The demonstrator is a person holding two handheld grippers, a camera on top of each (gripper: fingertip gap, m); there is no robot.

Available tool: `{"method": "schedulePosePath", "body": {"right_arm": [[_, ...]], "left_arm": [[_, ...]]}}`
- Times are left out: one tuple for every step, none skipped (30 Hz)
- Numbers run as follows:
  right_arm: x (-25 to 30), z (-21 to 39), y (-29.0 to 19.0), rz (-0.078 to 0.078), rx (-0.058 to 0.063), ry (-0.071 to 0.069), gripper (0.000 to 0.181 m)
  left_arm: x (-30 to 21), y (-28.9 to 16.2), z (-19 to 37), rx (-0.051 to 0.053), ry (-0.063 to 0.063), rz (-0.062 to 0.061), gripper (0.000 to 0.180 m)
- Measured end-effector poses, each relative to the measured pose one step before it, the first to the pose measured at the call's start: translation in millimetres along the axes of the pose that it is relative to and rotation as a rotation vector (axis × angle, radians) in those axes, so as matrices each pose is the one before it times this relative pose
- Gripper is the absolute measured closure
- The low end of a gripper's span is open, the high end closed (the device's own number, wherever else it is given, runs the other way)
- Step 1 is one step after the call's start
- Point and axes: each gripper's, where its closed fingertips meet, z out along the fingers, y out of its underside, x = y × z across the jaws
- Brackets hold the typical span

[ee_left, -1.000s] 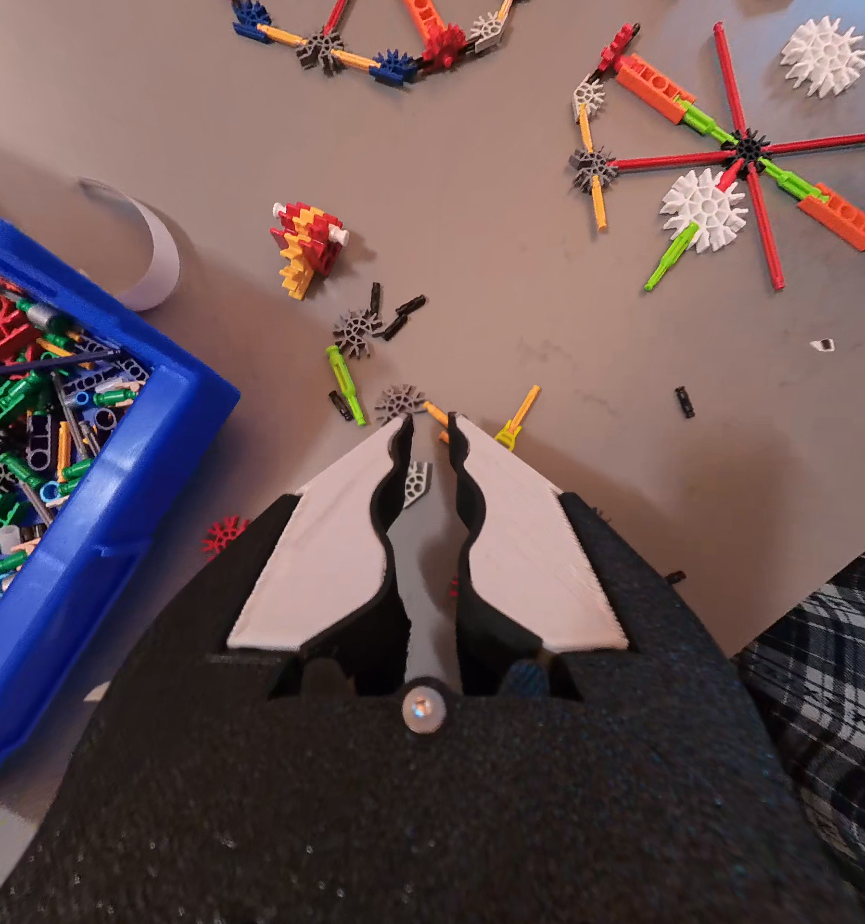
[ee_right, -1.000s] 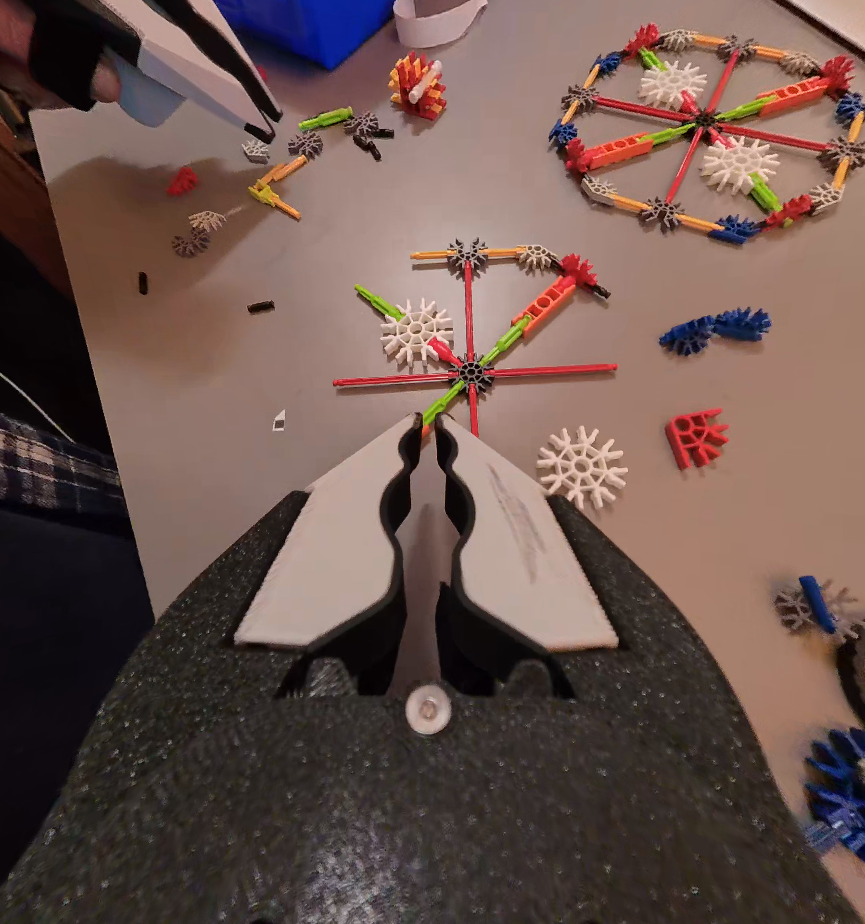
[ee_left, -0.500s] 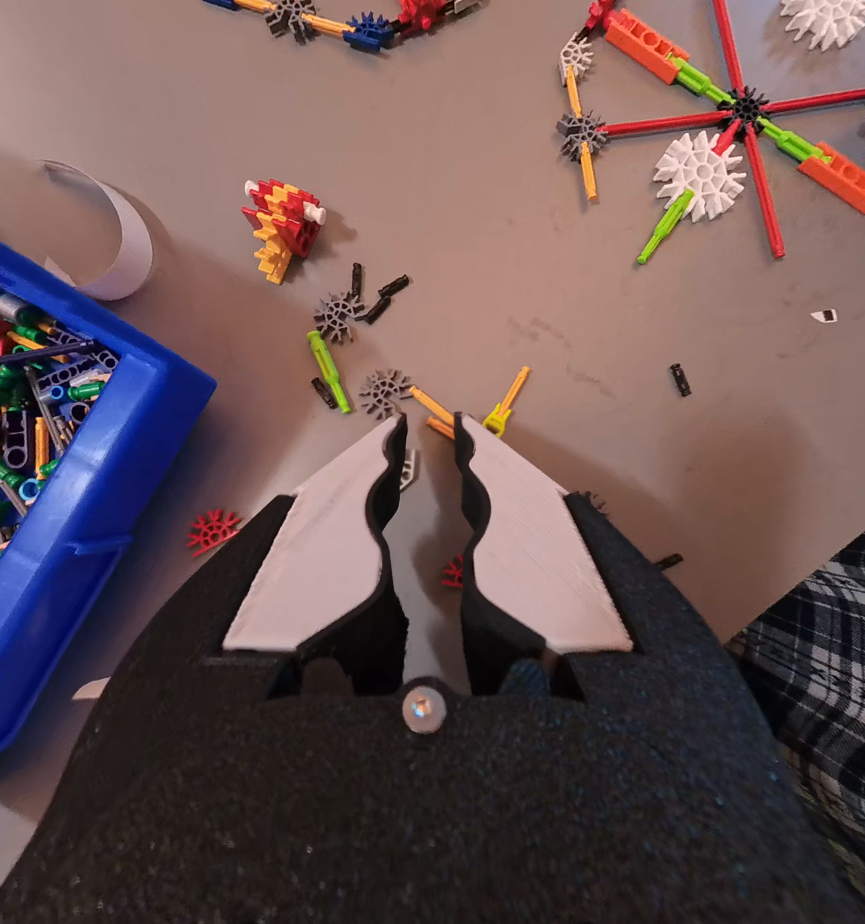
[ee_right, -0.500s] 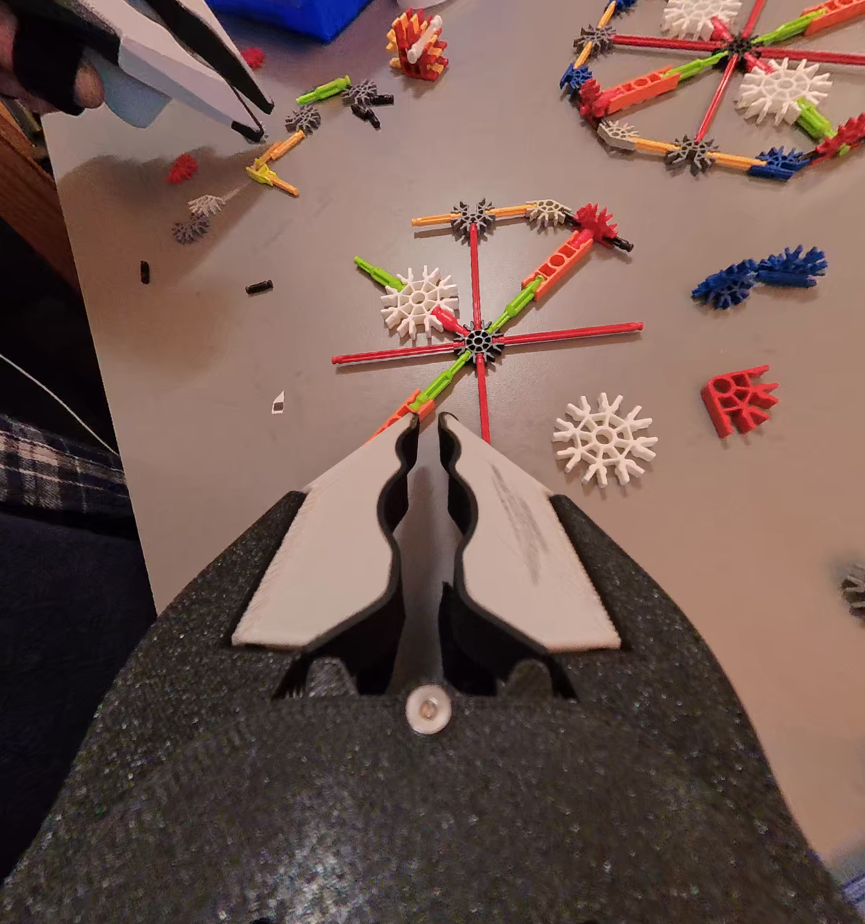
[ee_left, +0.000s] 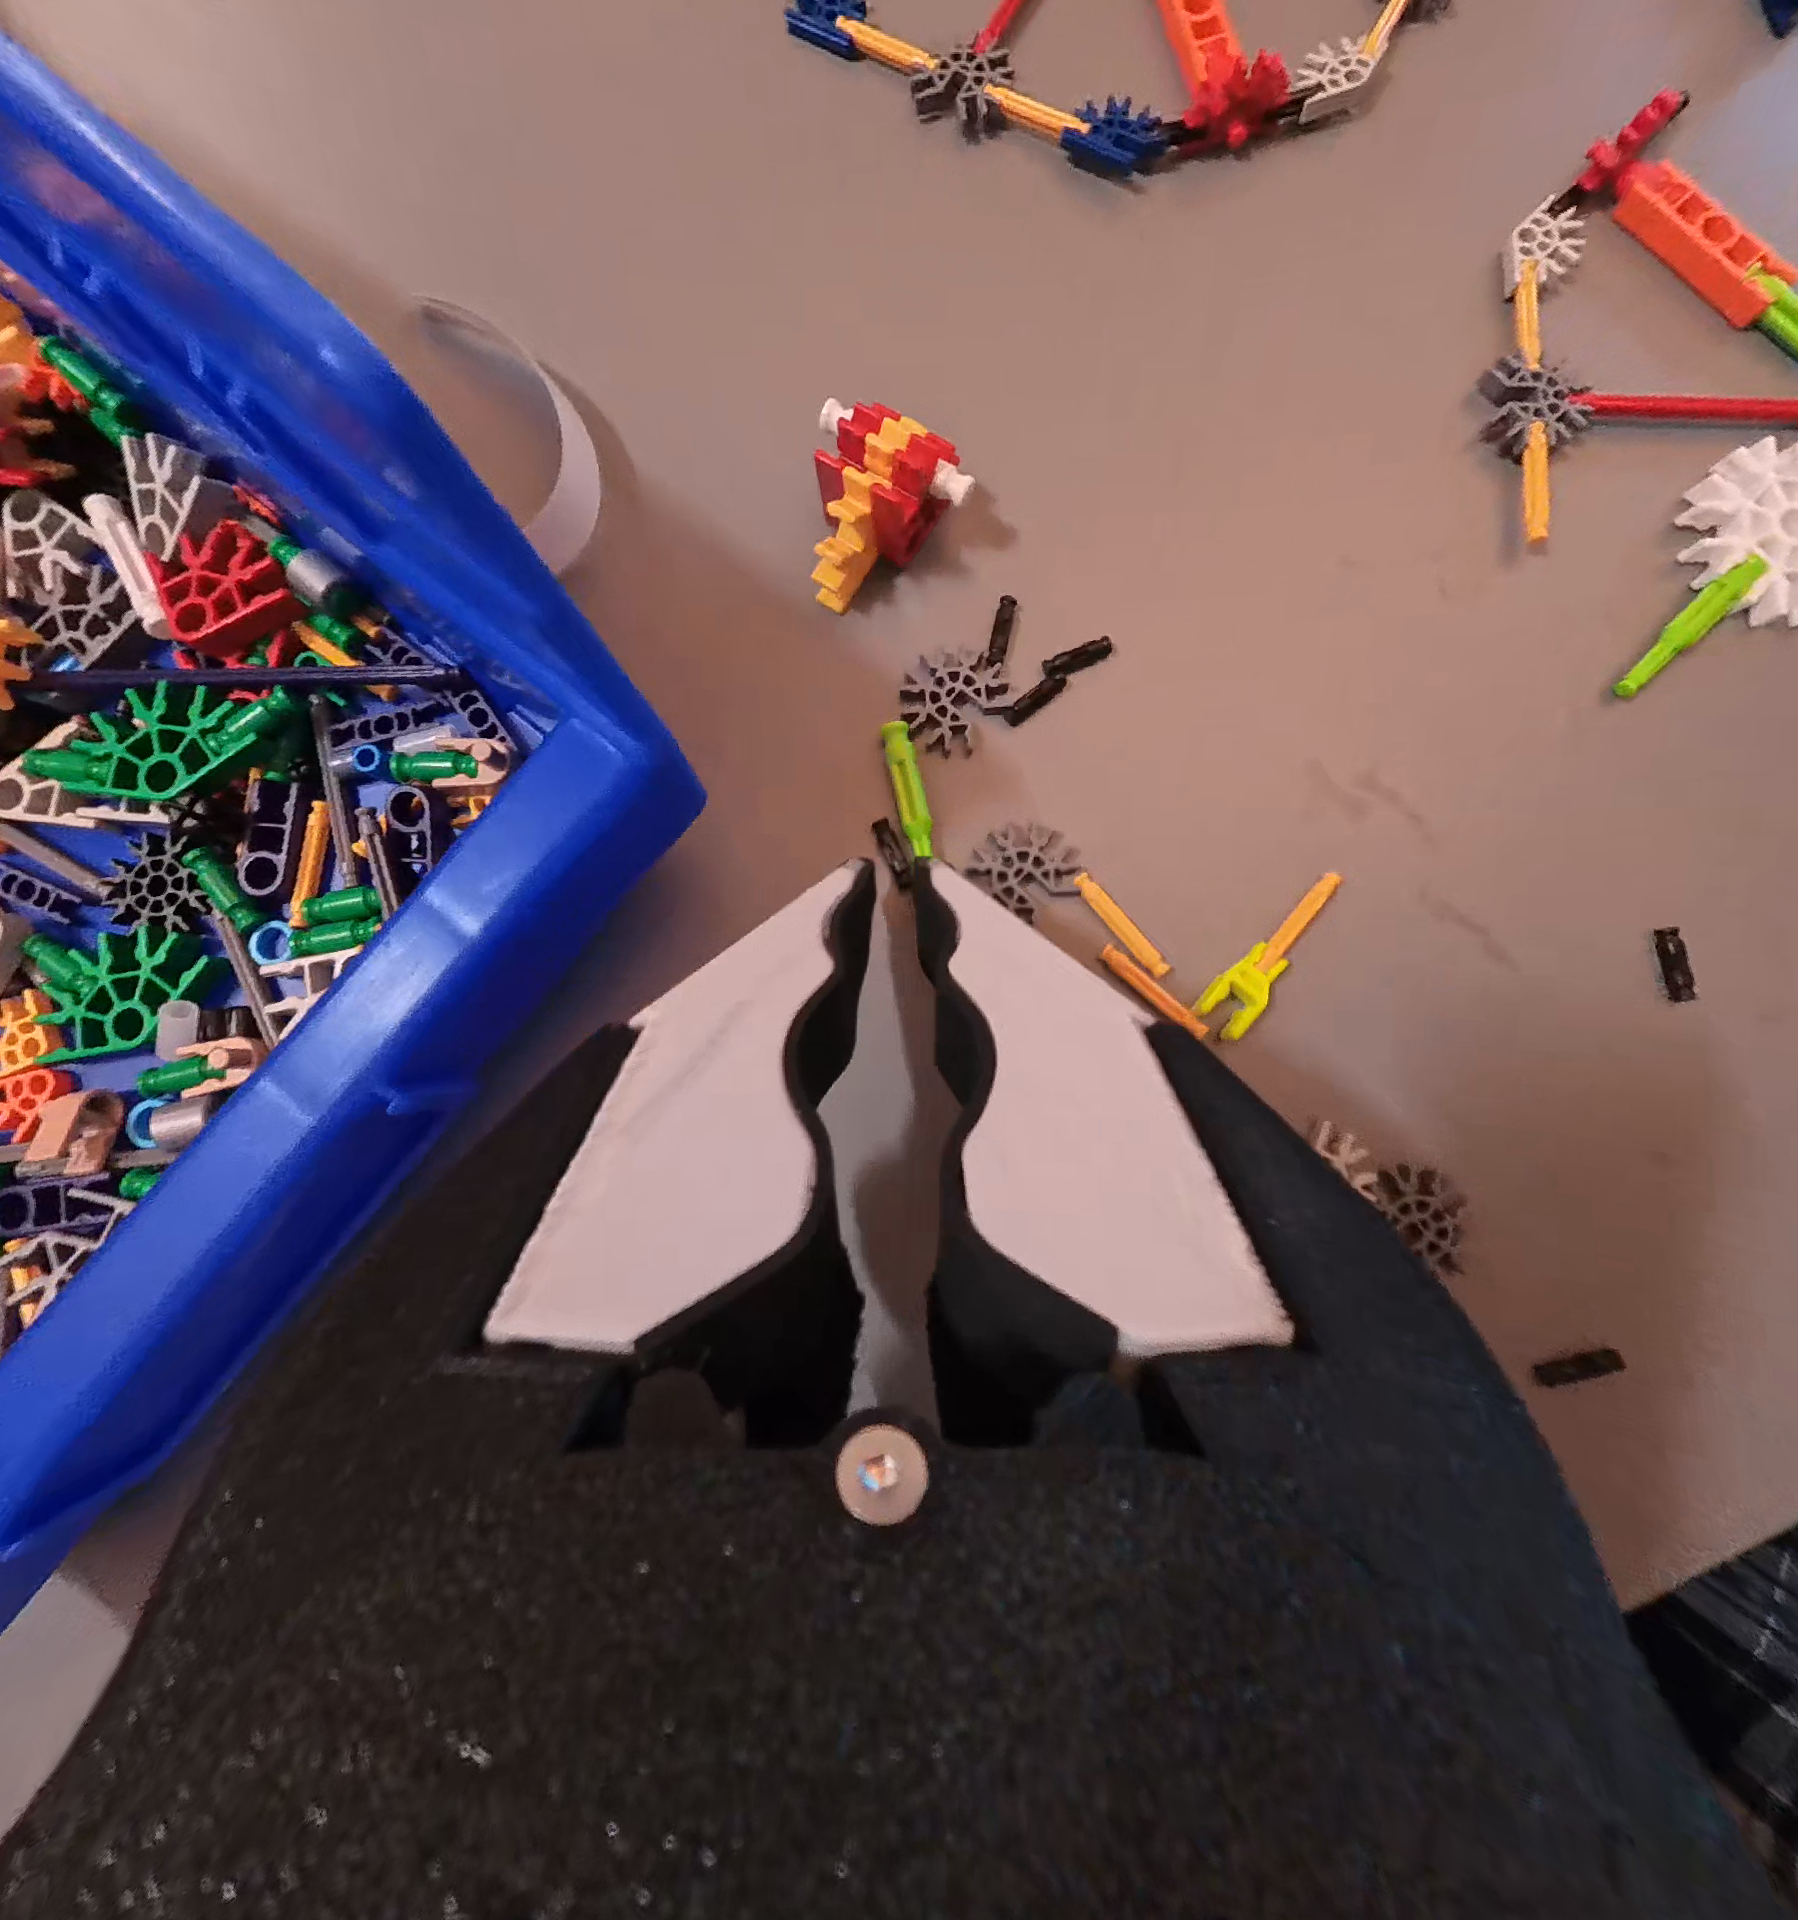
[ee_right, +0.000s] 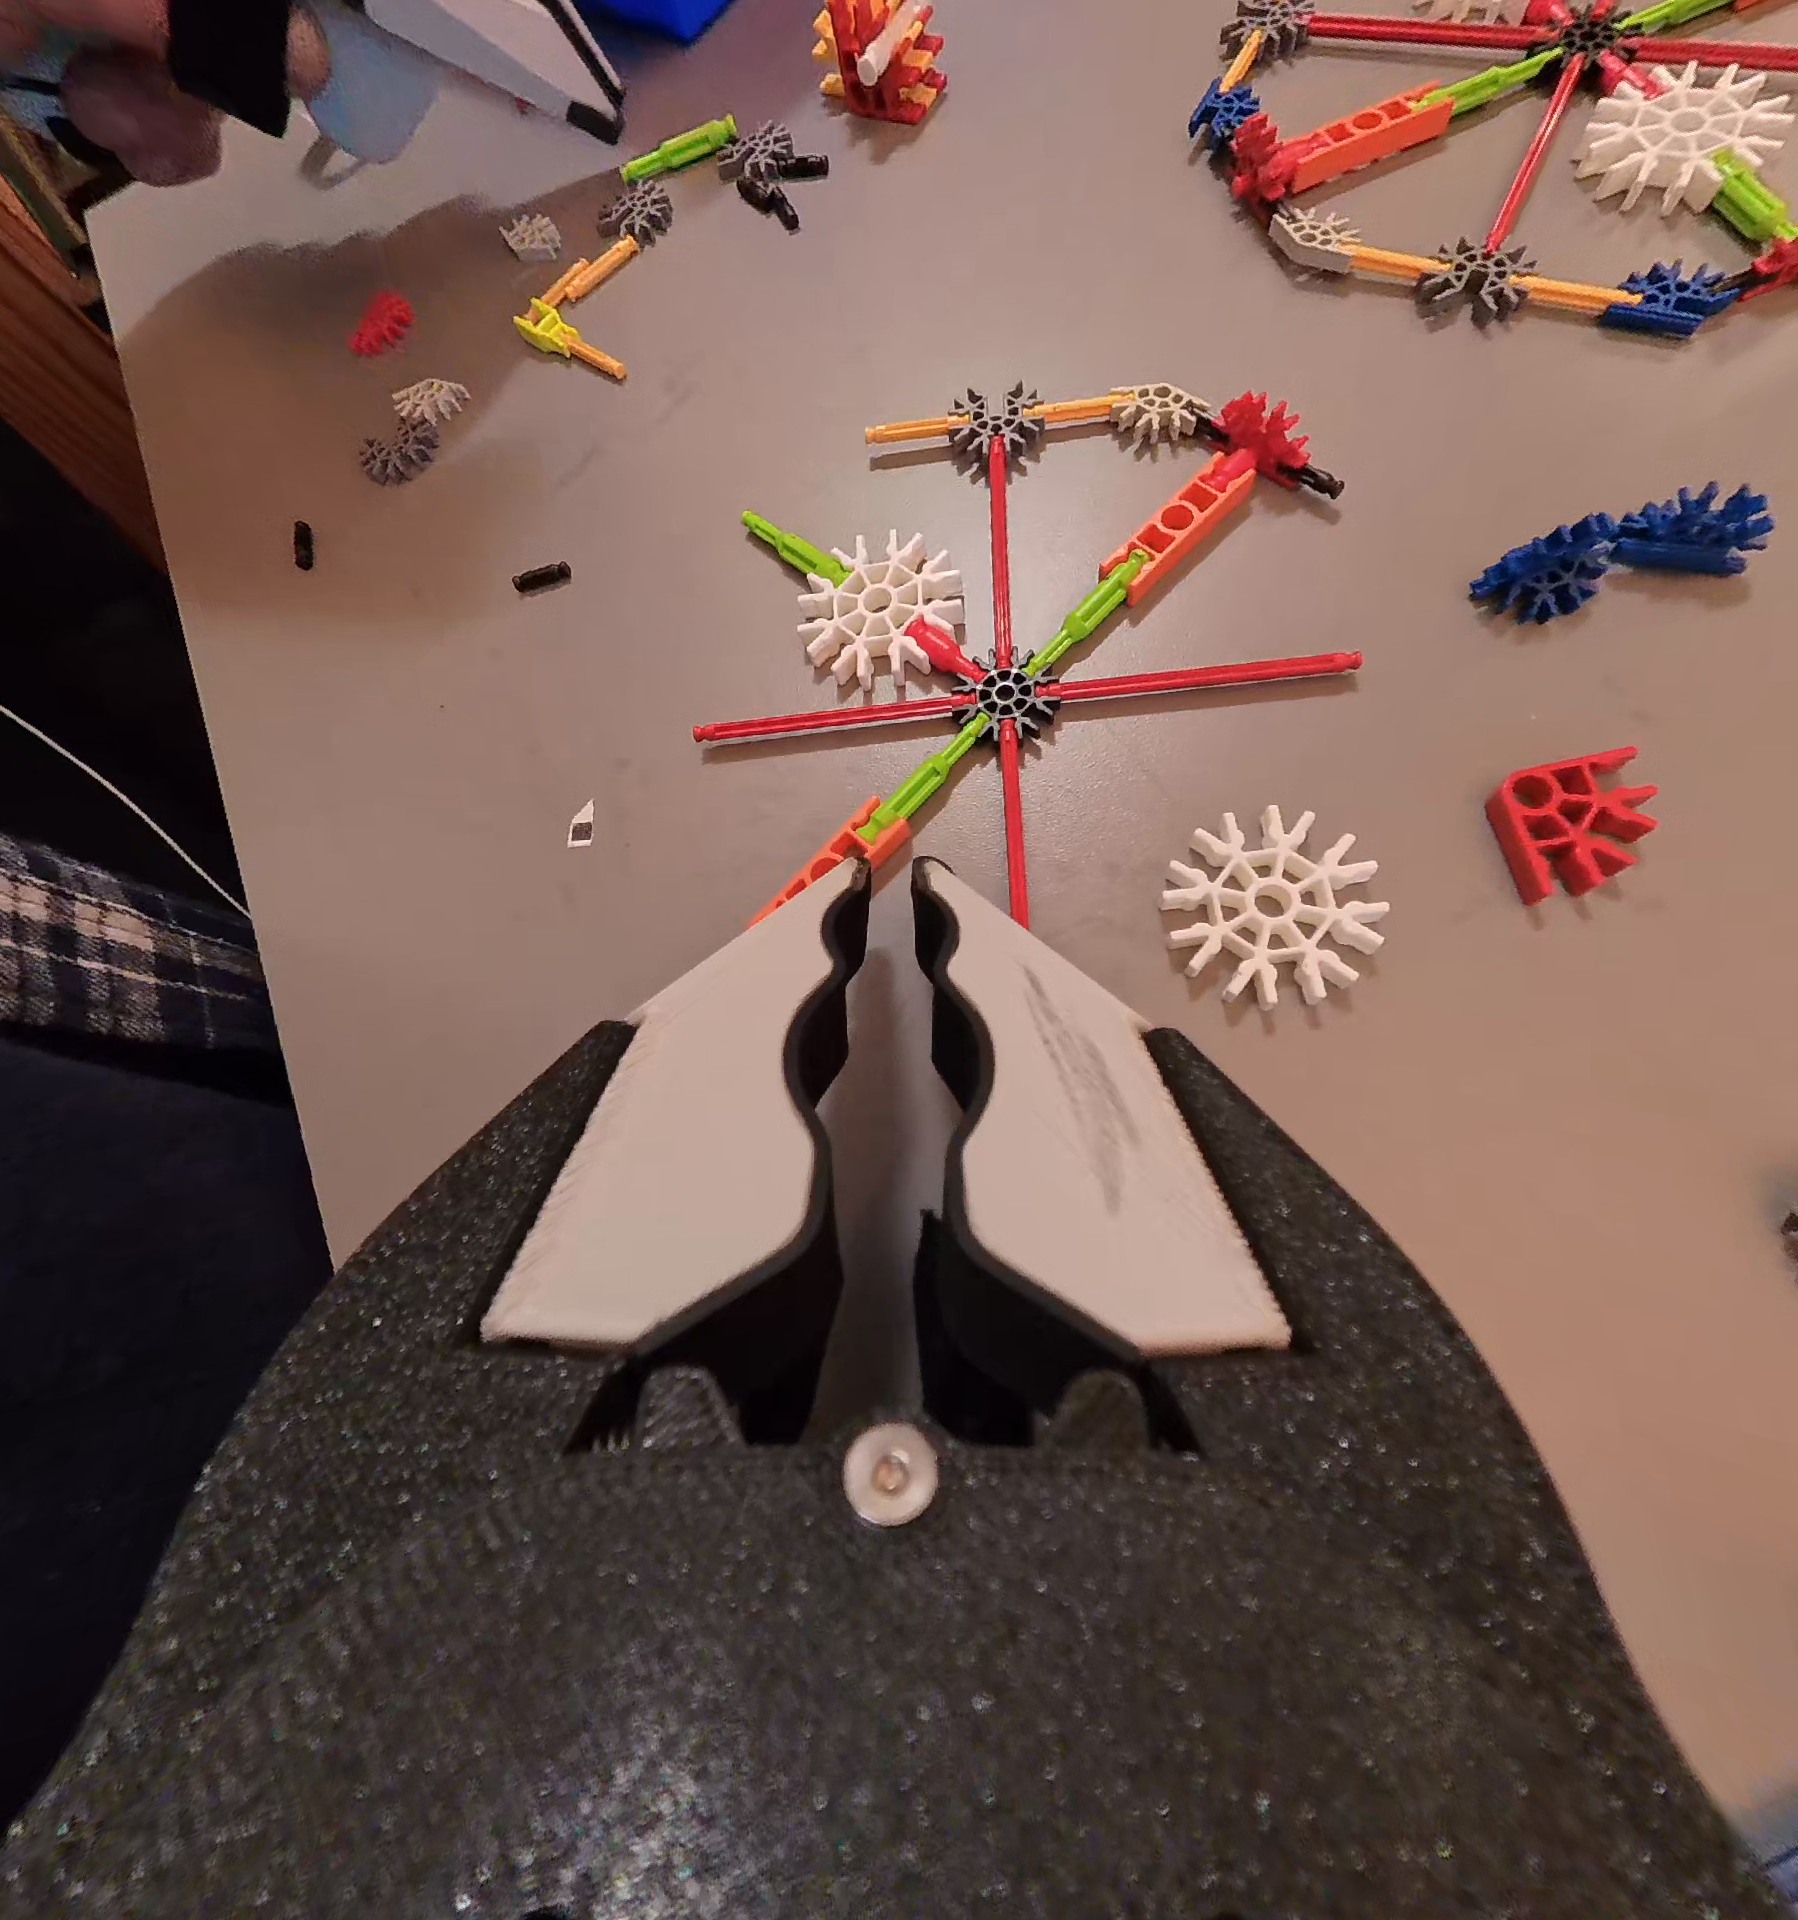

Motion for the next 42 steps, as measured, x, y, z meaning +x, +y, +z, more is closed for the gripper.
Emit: {"method": "schedulePosePath", "body": {"right_arm": [[-0.06, -0.30, 0.14, -0.0004, 0.0001, 0.0005, 0.174], [-0.14, -0.26, -0.10, 0.0005, 0.0010, -0.0001, 0.174], [-0.08, -0.19, -0.04, 0.0008, 0.0007, -0.0003, 0.174], [-0.14, -0.22, 0.10, 0.0003, -0.0003, 0.0000, 0.174], [0.01, -0.15, 0.18, 0.0001, -0.0006, 0.0003, 0.174], [-0.08, -0.28, 0.12, 0.0004, -0.0001, 0.0001, 0.174], [-0.11, -0.21, 0.01, 0.0008, 0.0003, -0.0005, 0.174], [-0.25, -0.19, 0.06, 0.0005, -0.0003, -0.0012, 0.174], [-0.18, -0.04, 0.18, -0.0005, -0.0016, -0.0012, 0.174], [-0.23, -0.08, 0.32, -0.0014, -0.0026, -0.0009, 0.174], [-0.24, 0.03, 0.32, -0.0012, -0.0020, -0.0011, 0.174], [-0.30, -0.23, 0.13, -0.0003, -0.0004, -0.0014, 0.174], [-0.25, -0.27, -0.07, 0.0002, 0.0004, -0.0016, 0.174], [-0.17, -0.23, 0.05, 0.0000, 0.0001, -0.0013, 0.174], [-0.20, -0.25, 0.16, -0.0001, -0.0007, -0.0006, 0.174], [-0.07, -0.14, 0.17, -0.0001, -0.0005, -0.0004, 0.174], [-0.17, -0.31, -0.02, -0.0002, 0.0004, -0.0007, 0.174], [-0.24, -0.17, 0.01, -0.0002, 0.0004, -0.0009, 0.174], [-0.17, -0.13, 0.06, -0.0004, -0.0010, -0.0013, 0.174], [-0.13, -0.21, 0.31, -0.0004, -0.0015, -0.0010, 0.174], [-0.03, -0.20, 0.19, 0.0000, -0.0004, -0.0004, 0.174], [-0.12, -0.33, -0.06, 0.0002, 0.0010, -0.0005, 0.174], [-0.09, -0.10, -0.09, 0.0003, 0.0004, -0.0008, 0.174], [-0.10, -0.11, 0.22, -0.0003, -0.0016, -0.0008, 0.174], [-0.11, 0.07, 0.35, -0.0011, -0.0029, -0.0003, 0.174], [-0.11, 0.17, 0.43, -0.0017, -0.0030, 0.0002, 0.174], [-0.20, -0.01, 0.27, -0.0024, -0.0022, -0.0003, 0.174], [-0.31, 0.13, 0.27, -0.0024, -0.0021, -0.0009, 0.174], [-0.35, 0.18, 0.29, -0.0025, -0.0029, -0.0014, 0.174], [-0.21, 0.09, 0.38, -0.0026, -0.0036, -0.0014, 0.174], [-0.23, 0.25, 0.37, -0.0024, -0.0033, -0.0012, 0.174], [-0.19, 0.10, 0.27, -0.0020, -0.0024, -0.0013, 0.174], [-0.20, 0.14, 0.19, -0.0014, -0.0019, -0.0011, 0.174], [-0.10, 0.12, 0.23, -0.0014, -0.0022, -0.0004, 0.174], [0.05, 0.13, 0.40, -0.0017, -0.0025, 0.0010, 0.174], [0.13, -0.03, 0.21, -0.0018, -0.0015, 0.0019, 0.174], [0.23, -0.09, -0.06, -0.0010, 0.0006, 0.0024, 0.174], [0.32, -0.26, -0.18, 0.0001, 0.0019, 0.0026, 0.174], [0.43, -0.15, -0.16, 0.0009, 0.0017, 0.0025, 0.174], [0.50, -0.24, -0.09, 0.0009, 0.0015, 0.0026, 0.174], [0.59, -0.31, -0.23, 0.0009, 0.0023, 0.0030, 0.174], [0.50, -0.35, -0.27, 0.0011, 0.0032, 0.0026, 0.174]], "left_arm": [[-0.03, -0.26, 2.03, -0.0003, -0.0027, -0.0049, 0.174], [-0.57, -0.03, 1.96, -0.0001, -0.0064, -0.0022, 0.174], [0.52, 1.13, 1.96, -0.0069, 0.0028, -0.0037, 0.175], [1.10, -1.18, 0.77, 0.0071, 0.0075, -0.0068, 0.176], [0.16, -0.44, 0.61, 0.0003, 0.0022, -0.0039, 0.176], [-0.34, -0.19, 0.33, -0.0011, -0.0026, 0.0036, 0.176], [-0.82, -0.19, 0.11, -0.0020, -0.0041, 0.0021, 0.176], [-0.34, -0.20, 0.22, -0.0013, 0.0010, -0.0008, 0.177], [-0.13, -0.26, 0.19, 0.0007, 0.0026, -0.0014, 0.177], [-0.42, -0.02, -0.05, 0.0016, -0.0001, -0.0002, 0.177], [-0.74, 0.27, -0.26, 0.0011, -0.0025, -0.0015, 0.178], [0.01, 0.76, -0.95, -0.0012, 0.0037, -0.0024, 0.179], [-0.88, 0.67, -2.15, 0.0014, -0.0017, -0.0010, 0.179], [-1.19, 0.32, -3.20, 0.0024, -0.0038, -0.0027, 0.178], [-1.03, 0.12, -3.80, 0.0050, -0.0019, -0.0026, 0.178], [-0.38, 0.47, -3.63, 0.0027, 0.0031, -0.0036, 0.178], [0.05, 1.50, -3.51, -0.0018, 0.0047, -0.0045, 0.178], [0.20, 1.85, -3.51, -0.0024, 0.0022, -0.0017, 0.178], [1.21, 3.30, -3.98, -0.0095, 0.0072, 0.0001, 0.177], [1.18, 3.44, -4.95, -0.0094, 0.0043, 0.0000, 0.175], [3.33, 2.99, -6.17, -0.0031, 0.0137, 0.0036, 0.175], [5.01, 4.90, -6.17, -0.0122, 0.0240, 0.0017, 0.174], [4.39, 8.39, -5.32, -0.0288, 0.0208, -0.0047, 0.172], [4.12, 10.57, -4.06, -0.0376, 0.0181, -0.0004, 0.167], [2.11, 9.03, -2.92, -0.0251, 0.0020, 0.0015, 0.165], [2.45, 7.23, -1.91, -0.0153, 0.0029, -0.0041, 0.163], [3.84, 6.09, -0.68, -0.0116, 0.0103, -0.0061, 0.162], [3.30, 4.40, 0.28, -0.0048, 0.0047, -0.0024, 0.160], [3.95, 3.56, 0.97, -0.0033, 0.0079, 0.0015, 0.158], [3.71, 3.04, 1.84, -0.0041, 0.0089, 0.0016, 0.158], [2.35, 1.38, 2.35, 0.0022, -0.0006, 0.0063, 0.158], [0.88, 0.62, 2.52, 0.0021, -0.0083, 0.0102, 0.157], [2.64, -3.05, 0.99, 0.0199, 0.0036, 0.0052, 0.158], [3.17, -1.01, 1.41, 0.0013, 0.0093, 0.0002, 0.159], [0.74, -0.37, 1.52, -0.0021, -0.0084, 0.0091, 0.160], [-0.23, -1.15, 0.70, 0.0020, -0.0129, 0.0147, 0.162], [1.76, -0.71, 0.66, -0.0001, 0.0055, 0.0021, 0.162], [1.45, -0.77, 0.60, 0.0026, 0.0062, -0.0002, 0.162], [0.14, -0.38, 0.33, 0.0036, 0.0001, 0.0041, 0.162], [-0.06, -0.21, 0.04, 0.0027, 0.0029, 0.0001, 0.162], [0.08, -0.06, 0.12, 0.0010, 0.0023, 0.0002, 0.162], [0.08, -0.62, 0.32, 0.0025, -0.0024, 0.0069, 0.162]]}}
